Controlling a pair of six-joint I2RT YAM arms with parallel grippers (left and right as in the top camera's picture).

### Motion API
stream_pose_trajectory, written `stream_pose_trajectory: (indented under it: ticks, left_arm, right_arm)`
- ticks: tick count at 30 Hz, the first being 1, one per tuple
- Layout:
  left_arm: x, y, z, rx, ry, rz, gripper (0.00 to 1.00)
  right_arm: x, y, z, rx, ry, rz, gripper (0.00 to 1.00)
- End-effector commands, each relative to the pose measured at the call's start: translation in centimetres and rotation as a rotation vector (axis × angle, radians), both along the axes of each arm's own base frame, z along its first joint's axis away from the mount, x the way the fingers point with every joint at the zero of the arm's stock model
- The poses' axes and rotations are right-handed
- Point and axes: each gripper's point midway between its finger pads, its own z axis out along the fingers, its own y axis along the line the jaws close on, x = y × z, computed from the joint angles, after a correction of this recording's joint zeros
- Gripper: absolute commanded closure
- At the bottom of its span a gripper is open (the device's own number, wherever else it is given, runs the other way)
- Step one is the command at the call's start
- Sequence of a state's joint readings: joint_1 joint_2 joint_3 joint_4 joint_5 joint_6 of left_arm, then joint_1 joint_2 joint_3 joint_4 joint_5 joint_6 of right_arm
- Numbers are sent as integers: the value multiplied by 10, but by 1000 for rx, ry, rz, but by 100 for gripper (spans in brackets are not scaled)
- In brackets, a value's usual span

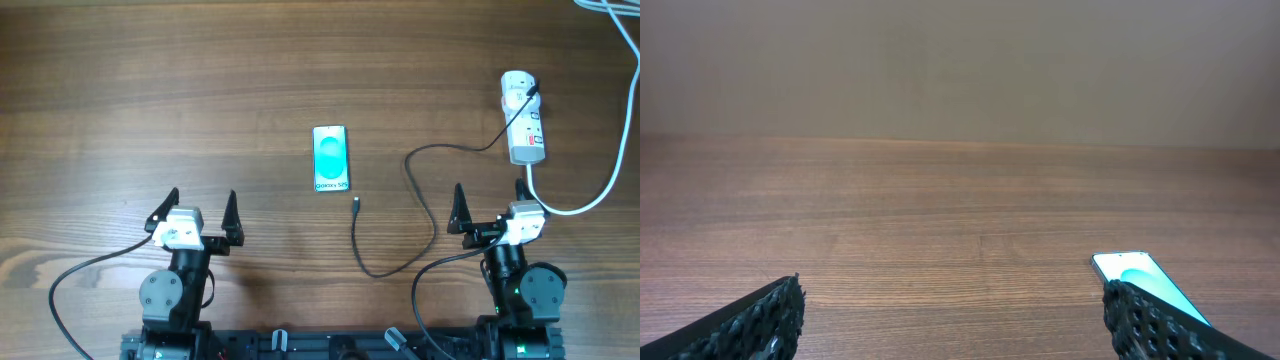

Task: Plug charger to phone and switch on socket

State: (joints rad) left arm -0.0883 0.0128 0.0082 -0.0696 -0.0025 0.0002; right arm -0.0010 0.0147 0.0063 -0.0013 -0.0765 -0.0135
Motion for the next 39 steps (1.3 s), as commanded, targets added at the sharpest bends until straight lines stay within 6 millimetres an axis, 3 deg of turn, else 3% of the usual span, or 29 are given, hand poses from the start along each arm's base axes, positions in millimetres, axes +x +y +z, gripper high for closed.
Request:
stream_pose_trajectory:
  ticks: [1, 15, 17, 18, 22, 24, 28, 31, 39]
  left_arm:
    - [0, 0, -1, 18, 1, -6, 0]
    - [0, -1, -1, 10, 0, -11, 0]
    - [-2, -17, 0, -117, 11, -93, 0]
    - [-5, -29, 2, -272, 35, -153, 0]
    - [-11, -47, 6, -558, 100, -241, 0]
    - [-12, -51, 22, -646, 69, -281, 0]
    - [-30, -72, 73, -623, -99, -486, 0]
    - [-41, -71, 106, -656, -226, -537, 0]
    - [-44, -64, 146, -610, -257, -491, 0]
  right_arm:
    - [0, -4, 0, -12, -2, -20, 0]
    - [0, -4, 0, -12, -2, -20, 0]
    - [0, -4, 0, -12, -2, -20, 0]
    - [0, -4, 0, -12, -2, -20, 1]
    - [0, -4, 0, -12, -2, -20, 0]
    - [0, -4, 0, -12, -2, -20, 0]
    - [0, -4, 0, -12, -2, -20, 0]
    - [0, -4, 0, -12, -2, -20, 0]
    - [0, -4, 0, -12, -2, -20, 0]
